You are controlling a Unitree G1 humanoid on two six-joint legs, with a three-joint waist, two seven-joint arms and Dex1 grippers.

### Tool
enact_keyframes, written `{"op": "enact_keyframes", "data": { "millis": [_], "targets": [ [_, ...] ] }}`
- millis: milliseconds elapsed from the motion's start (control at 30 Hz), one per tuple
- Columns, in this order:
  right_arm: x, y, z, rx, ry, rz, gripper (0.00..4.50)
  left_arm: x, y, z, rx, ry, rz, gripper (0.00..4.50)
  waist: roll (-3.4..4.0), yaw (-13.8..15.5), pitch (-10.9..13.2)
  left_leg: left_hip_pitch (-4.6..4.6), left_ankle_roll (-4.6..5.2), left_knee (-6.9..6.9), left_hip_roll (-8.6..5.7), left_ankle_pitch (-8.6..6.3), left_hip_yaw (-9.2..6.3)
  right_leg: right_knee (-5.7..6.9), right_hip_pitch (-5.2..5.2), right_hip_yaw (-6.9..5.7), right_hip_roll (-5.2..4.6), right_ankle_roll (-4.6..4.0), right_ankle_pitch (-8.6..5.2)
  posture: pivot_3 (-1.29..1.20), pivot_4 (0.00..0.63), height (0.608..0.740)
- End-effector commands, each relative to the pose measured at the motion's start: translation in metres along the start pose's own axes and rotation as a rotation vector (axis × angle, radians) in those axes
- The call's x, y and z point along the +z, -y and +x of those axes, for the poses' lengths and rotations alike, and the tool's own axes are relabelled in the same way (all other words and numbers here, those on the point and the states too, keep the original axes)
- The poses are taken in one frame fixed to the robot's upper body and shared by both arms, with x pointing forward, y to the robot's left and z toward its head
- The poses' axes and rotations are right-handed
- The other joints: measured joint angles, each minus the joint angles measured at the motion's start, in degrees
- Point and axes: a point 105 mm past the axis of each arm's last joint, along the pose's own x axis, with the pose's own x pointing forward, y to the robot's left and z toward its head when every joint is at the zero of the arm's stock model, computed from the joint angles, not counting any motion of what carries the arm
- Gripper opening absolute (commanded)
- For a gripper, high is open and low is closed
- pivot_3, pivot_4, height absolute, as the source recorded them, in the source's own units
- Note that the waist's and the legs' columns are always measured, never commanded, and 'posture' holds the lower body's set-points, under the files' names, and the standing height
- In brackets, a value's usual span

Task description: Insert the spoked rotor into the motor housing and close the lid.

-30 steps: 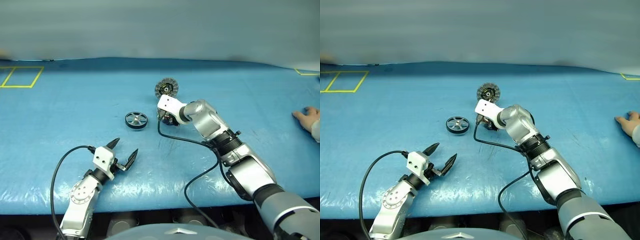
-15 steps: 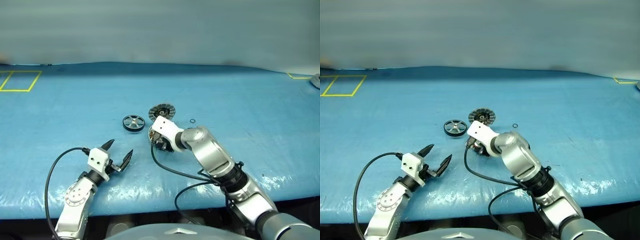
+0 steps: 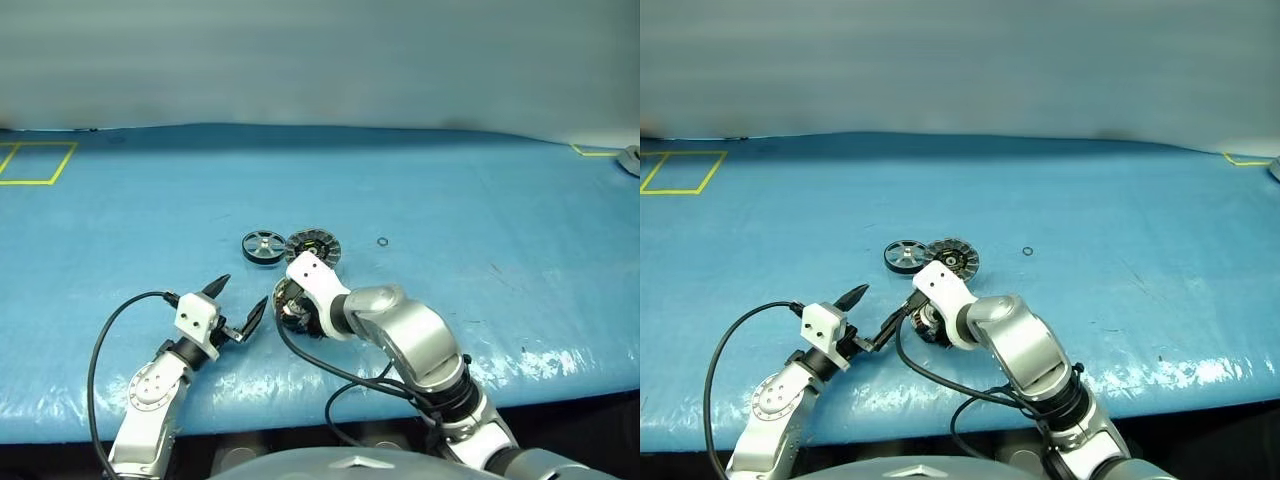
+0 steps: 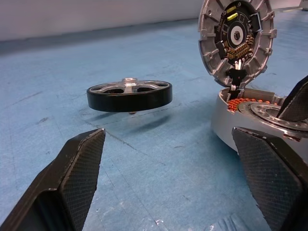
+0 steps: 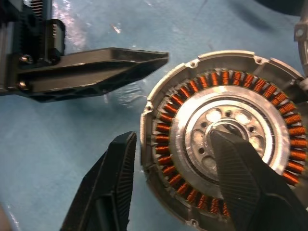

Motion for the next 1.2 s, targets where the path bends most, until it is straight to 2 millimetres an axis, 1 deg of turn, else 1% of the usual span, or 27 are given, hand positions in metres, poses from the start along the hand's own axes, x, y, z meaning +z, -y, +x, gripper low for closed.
{"op": "enact_keyframes", "data": {
  "millis": [33,67,100,200,267,333,400,467,500,567,633,667,733,800,833,867,933,1000,1100,1200],
  "targets": [
    [0.003,-0.001,-0.002,-0.021,0.008,0.004,3.81,0.016,0.003,0.004,-0.02,0.047,0.022,4.5,0.03,0.07,0.07,-0.01,0.0,-0.02,-0.02,0.0,0.0,0.0,-0.01,-0.01,0.0,0.01,-0.01,0.0,0.15,0.74],
    [0.008,-0.001,-0.005,-0.029,0.027,-0.004,4.17,0.016,0.003,0.004,-0.022,0.047,0.022,4.5,0.04,0.08,0.08,-0.03,0.0,-0.03,-0.04,0.0,-0.01,-0.01,-0.03,-0.02,-0.01,0.03,-0.02,0.0,0.15,0.74],
    [0.017,-0.004,-0.011,-0.02,0.069,-0.013,4.43,0.016,0.003,0.004,-0.025,0.046,0.022,4.5,0.08,0.09,0.17,-0.04,0.0,-0.05,-0.05,0.0,-0.02,-0.01,-0.03,-0.02,0.0,0.04,-0.02,0.0,0.15,0.74],
    [0.036,-0.011,-0.027,0.014,0.173,-0.041,4.43,0.017,0.003,0.005,-0.031,0.045,0.021,4.5,0.1,0.12,0.35,-0.21,0.02,-0.05,-0.12,0.01,-0.02,-0.02,-0.08,-0.03,-0.01,0.09,-0.01,0.0,0.15,0.74],
    [0.042,-0.014,-0.037,0.042,0.227,-0.053,4.43,0.018,0.004,0.005,-0.041,0.046,0.02,4.5,0.1,0.13,0.36,-0.45,0.03,-0.04,-0.14,0.03,-0.03,-0.01,-0.11,-0.04,0.05,0.16,0.02,0.0,0.15,0.74],
    [0.042,-0.013,-0.047,0.055,0.253,-0.076,4.43,0.019,0.005,0.004,-0.056,0.048,0.014,4.5,0.09,0.16,0.38,-0.63,0.03,-0.04,-0.19,0.04,-0.14,-0.01,-0.22,-0.15,0.21,0.48,0.19,0.0,0.15,0.74],
    [0.041,-0.01,-0.059,0.051,0.263,-0.121,4.43,0.02,0.007,0.004,-0.08,0.049,0.01,4.5,0.08,0.22,0.54,-0.67,0.04,-0.05,-0.21,0.03,-0.16,-0.03,-0.24,-0.19,0.19,0.49,0.19,0.0,0.15,0.74],
    [0.037,-0.001,-0.07,0.049,0.279,-0.099,4.43,0.022,0.011,0.002,-0.11,0.067,0.0,4.5,0.07,0.21,0.6,-0.7,0.07,-0.04,-0.25,0.01,-0.15,-0.06,-0.25,-0.2,0.13,0.5,0.17,0.0,0.15,0.74],
    [0.033,0.005,-0.074,0.04,0.281,-0.079,4.43,0.022,0.013,0.001,-0.128,0.065,-0.005,4.5,0.07,0.21,0.62,-0.7,0.08,-0.04,-0.26,0.01,-0.15,-0.06,-0.25,-0.19,0.13,0.49,0.15,0.0,0.15,0.74],
    [0.023,0.019,-0.083,-0.026,0.281,-0.101,4.43,0.022,0.019,-0.003,-0.173,0.063,-0.004,4.5,0.05,0.23,0.66,-0.7,0.08,-0.05,-0.25,0.01,-0.15,-0.06,-0.24,-0.2,0.15,0.51,0.15,0.0,0.15,0.74],
    [0.012,0.045,-0.089,-0.159,0.319,-0.08,4.43,0.024,0.024,-0.007,-0.194,0.095,0.002,4.5,-0.01,0.4,0.74,-0.69,0.1,-0.08,-0.26,-0.01,-0.17,-0.1,-0.21,-0.23,0.13,0.53,0.08,0.0,0.15,0.74],
    [0.009,0.056,-0.091,-0.213,0.366,-0.052,4.43,0.025,0.026,-0.008,-0.212,0.106,0.003,4.5,-0.04,0.48,0.77,-0.68,0.12,-0.11,-0.28,-0.02,-0.15,-0.11,-0.2,-0.22,0.11,0.53,0.04,0.0,0.15,0.74],
    [-0.005,0.086,-0.091,-0.363,0.404,0.012,4.43,0.022,0.03,-0.01,-0.244,0.098,0.004,4.5,-0.04,0.6,0.78,-0.67,0.1,-0.13,-0.3,-0.01,-0.13,-0.08,-0.22,-0.2,0.14,0.6,0.04,0.0,0.15,0.74],
    [-0.015,0.102,-0.089,-0.452,0.424,0.042,4.43,0.021,0.033,-0.012,-0.264,0.095,0.008,4.5,-0.03,0.56,0.8,-0.62,0.05,-0.14,-0.26,0.02,-0.11,-0.07,-0.2,-0.15,0.25,0.62,0.01,0.0,0.15,0.74],
    [-0.019,0.115,-0.087,-0.519,0.445,0.078,4.43,0.021,0.035,-0.012,-0.273,0.1,0.018,4.5,-0.03,0.57,0.81,-0.62,0.03,-0.15,-0.27,0.04,-0.1,-0.06,-0.2,-0.12,0.27,0.62,0.01,0.0,0.15,0.74],
    [-0.023,0.123,-0.086,-0.565,0.459,0.1,4.43,0.021,0.036,-0.012,-0.279,0.103,0.026,4.5,-0.05,0.56,0.82,-0.6,0.02,-0.14,-0.26,0.05,-0.1,-0.05,-0.2,-0.1,0.29,0.63,0.01,0.0,0.15,0.74],
    [-0.033,0.148,-0.083,-0.715,0.488,0.156,4.43,0.02,0.042,-0.013,-0.298,0.111,0.058,4.5,-0.02,0.6,0.83,-0.58,0.01,-0.11,-0.24,0.1,-0.07,-0.03,-0.19,0.0,0.37,0.65,0.03,0.0,0.15,0.74],
    [-0.037,0.162,-0.08,-0.801,0.517,0.18,4.43,0.019,0.047,-0.012,-0.313,0.112,0.083,4.5,-0.04,0.74,0.83,-0.55,0.03,-0.1,-0.24,0.12,-0.07,-0.02,-0.14,0.09,0.42,0.66,0.04,0.0,0.15,0.74],
    [-0.039,0.177,-0.071,-0.877,0.545,0.217,4.43,0.018,0.052,-0.012,-0.308,0.112,0.117,4.5,-0.03,0.74,0.84,-0.56,0.05,-0.09,-0.26,0.13,0.01,-0.02,-0.17,0.26,0.44,0.68,0.06,0.0,0.15,0.74],
    [-0.041,0.187,-0.062,-0.916,0.545,0.226,4.43,0.018,0.054,-0.012,-0.289,0.12,0.112,4.5,-0.02,0.68,0.85,-0.55,0.05,-0.09,-0.23,0.13,0.08,-0.01,-0.19,0.36,0.49,0.81,0.15,0.0,0.15,0.74]
  ]
}}
